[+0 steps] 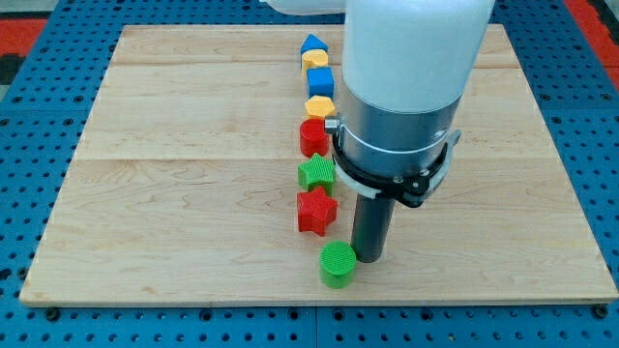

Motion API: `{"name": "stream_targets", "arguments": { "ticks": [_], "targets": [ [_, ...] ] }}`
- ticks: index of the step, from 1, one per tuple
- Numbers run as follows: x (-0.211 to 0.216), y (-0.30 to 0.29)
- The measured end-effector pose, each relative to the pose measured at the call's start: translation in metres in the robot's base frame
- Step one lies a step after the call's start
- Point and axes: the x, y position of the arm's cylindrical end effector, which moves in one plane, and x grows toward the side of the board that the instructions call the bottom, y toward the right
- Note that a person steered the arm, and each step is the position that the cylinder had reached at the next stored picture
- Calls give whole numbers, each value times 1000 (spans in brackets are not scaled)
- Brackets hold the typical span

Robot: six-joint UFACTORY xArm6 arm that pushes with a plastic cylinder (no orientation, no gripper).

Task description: Place the green circle to the bottom left of the red star

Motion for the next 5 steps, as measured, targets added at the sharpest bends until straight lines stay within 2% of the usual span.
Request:
{"name": "stream_targets", "arguments": {
  "ticks": [3,4,5],
  "targets": [
    [3,34],
    [44,34],
    [36,6]
  ]
}}
